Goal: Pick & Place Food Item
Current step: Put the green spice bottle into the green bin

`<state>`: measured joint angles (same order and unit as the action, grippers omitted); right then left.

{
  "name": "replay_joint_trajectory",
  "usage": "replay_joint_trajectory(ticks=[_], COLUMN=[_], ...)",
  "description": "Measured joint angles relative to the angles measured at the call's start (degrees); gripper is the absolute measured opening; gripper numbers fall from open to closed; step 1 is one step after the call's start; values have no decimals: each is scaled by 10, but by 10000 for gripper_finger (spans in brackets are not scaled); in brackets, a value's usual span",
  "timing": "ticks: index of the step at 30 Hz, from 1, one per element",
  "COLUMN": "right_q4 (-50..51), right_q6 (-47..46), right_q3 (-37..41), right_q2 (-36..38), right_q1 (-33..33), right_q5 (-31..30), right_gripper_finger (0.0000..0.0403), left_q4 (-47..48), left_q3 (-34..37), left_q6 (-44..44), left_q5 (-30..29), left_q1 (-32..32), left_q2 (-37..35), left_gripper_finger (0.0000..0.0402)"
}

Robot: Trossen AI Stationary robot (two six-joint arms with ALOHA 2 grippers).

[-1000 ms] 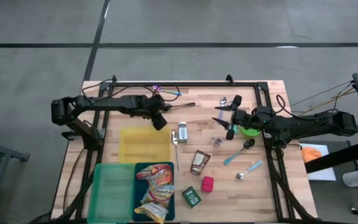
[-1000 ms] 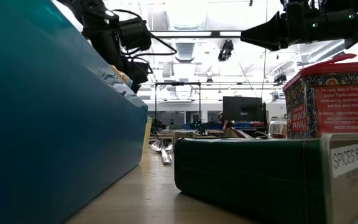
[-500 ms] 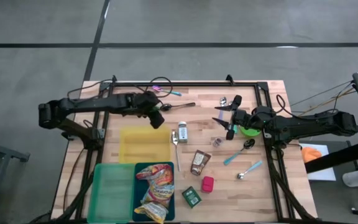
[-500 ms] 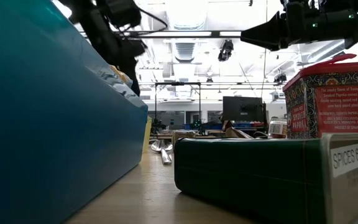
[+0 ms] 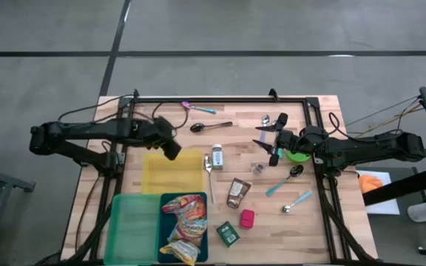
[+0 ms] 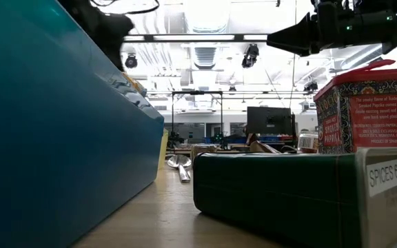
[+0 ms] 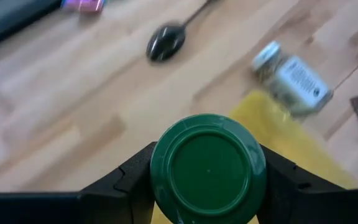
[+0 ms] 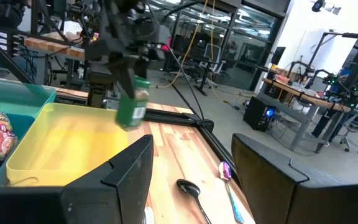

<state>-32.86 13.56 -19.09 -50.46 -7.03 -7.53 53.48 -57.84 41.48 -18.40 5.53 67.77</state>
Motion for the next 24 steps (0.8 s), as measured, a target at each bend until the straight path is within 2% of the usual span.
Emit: replay_joint_trajectory(ticks=[9,16,20,24], right_q4=[0,0,0,0], right_q6=[0,0,0,0], right_q3=[0,0,0,0], right_q2=[0,0,0,0], right_q1=[0,0,0,0], right_q5=[0,0,0,0], right_gripper_finger=[215,215,215,215], left_q4=[99,183,232,279], left_q3=[0,-8,-16,-38], left_q6=[231,492,645,760], left_q5=[-41,-78,-78,-60], left_q1=[-159,-336,-434,-518], left_q2=[-28,-17,3,31], left_gripper_finger=[196,196,196,196])
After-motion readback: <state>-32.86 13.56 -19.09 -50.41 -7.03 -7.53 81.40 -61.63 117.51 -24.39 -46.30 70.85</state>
